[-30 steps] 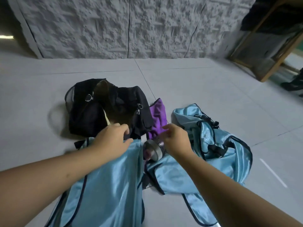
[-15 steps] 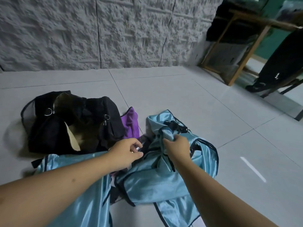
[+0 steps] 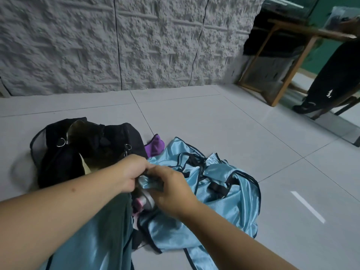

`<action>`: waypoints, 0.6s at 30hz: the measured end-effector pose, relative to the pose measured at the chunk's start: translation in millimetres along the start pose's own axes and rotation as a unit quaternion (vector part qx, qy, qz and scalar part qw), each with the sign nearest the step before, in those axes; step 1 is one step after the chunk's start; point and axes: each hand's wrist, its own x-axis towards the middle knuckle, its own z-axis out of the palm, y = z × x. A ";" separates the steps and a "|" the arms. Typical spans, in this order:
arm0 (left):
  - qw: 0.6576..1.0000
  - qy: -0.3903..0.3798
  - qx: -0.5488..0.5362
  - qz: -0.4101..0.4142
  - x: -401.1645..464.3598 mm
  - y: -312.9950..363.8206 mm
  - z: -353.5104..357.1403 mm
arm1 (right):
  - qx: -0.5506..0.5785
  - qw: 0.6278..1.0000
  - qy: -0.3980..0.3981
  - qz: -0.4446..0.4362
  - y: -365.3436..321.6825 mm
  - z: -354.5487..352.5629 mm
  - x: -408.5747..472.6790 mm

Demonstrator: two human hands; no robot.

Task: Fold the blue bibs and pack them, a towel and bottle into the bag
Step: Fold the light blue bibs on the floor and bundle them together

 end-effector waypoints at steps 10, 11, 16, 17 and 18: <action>0.994 -0.068 0.006 0.089 -36.8 40.0 -46.8 | -0.022 0.972 0.066 0.223 37.5 2.7 -15.8; 0.993 -0.076 0.015 0.086 -40.5 41.7 -49.3 | -0.030 0.972 0.062 0.223 37.2 6.3 -14.7; 0.991 -0.098 0.039 0.080 -52.1 46.3 -55.5 | 0.017 0.975 0.102 0.199 21.6 27.0 3.9; 0.991 -0.099 0.044 0.079 -52.8 46.7 -56.1 | 0.028 0.971 0.132 0.196 19.1 27.6 9.1; 0.991 -0.102 0.048 0.075 -53.1 46.4 -56.4 | 0.039 0.967 0.155 0.198 18.2 25.8 12.6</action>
